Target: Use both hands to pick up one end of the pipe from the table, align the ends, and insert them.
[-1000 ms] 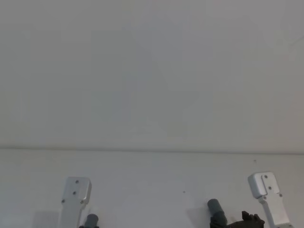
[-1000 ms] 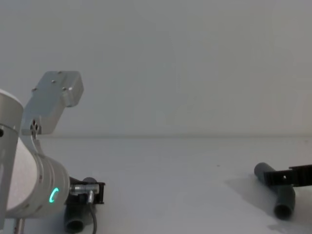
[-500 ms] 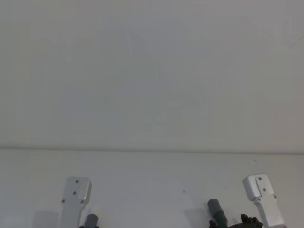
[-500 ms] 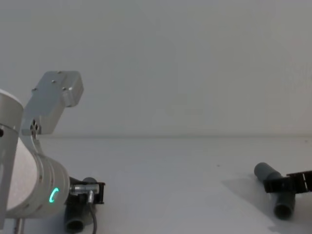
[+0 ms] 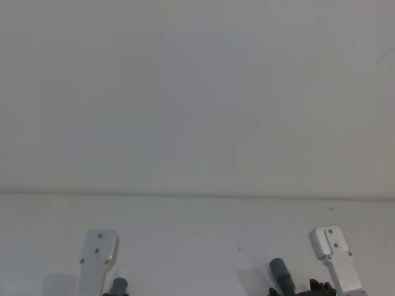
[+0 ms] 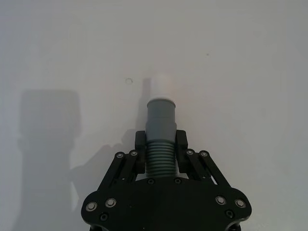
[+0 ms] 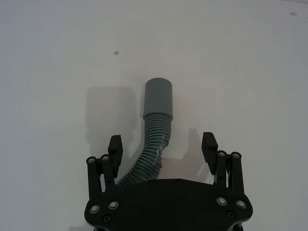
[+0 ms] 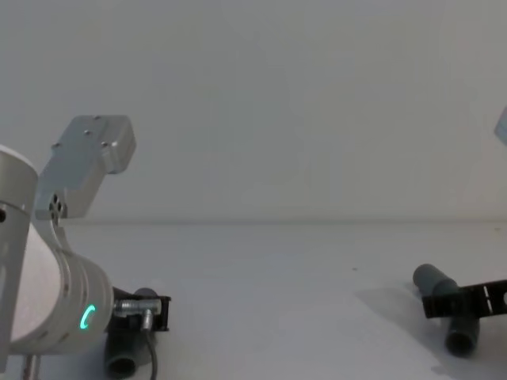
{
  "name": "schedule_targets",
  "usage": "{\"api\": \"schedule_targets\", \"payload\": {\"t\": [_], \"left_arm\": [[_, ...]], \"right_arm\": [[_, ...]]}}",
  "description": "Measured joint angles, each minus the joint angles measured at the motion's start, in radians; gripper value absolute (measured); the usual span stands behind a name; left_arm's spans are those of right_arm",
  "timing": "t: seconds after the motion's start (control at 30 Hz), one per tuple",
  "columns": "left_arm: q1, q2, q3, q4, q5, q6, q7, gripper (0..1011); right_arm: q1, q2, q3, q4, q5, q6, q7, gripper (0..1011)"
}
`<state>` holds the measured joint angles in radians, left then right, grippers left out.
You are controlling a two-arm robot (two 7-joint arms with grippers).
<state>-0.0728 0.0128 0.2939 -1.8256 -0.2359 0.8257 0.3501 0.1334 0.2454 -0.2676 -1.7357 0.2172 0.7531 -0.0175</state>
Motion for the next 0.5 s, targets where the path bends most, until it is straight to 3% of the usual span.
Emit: {"api": "schedule_targets", "payload": {"t": [0.37,0.5], "left_arm": [[0.000,0.000,0.000,0.000,0.000,0.000,0.000,327],[0.000,0.000,0.000,0.000,0.000,0.000,0.000,327]], "right_arm": [[0.006,-0.008,0.000,0.017,-0.007,0.012,0.006,996],[0.007,-0.010,0.001,0.022,-0.008,0.012,0.011,916]]}}
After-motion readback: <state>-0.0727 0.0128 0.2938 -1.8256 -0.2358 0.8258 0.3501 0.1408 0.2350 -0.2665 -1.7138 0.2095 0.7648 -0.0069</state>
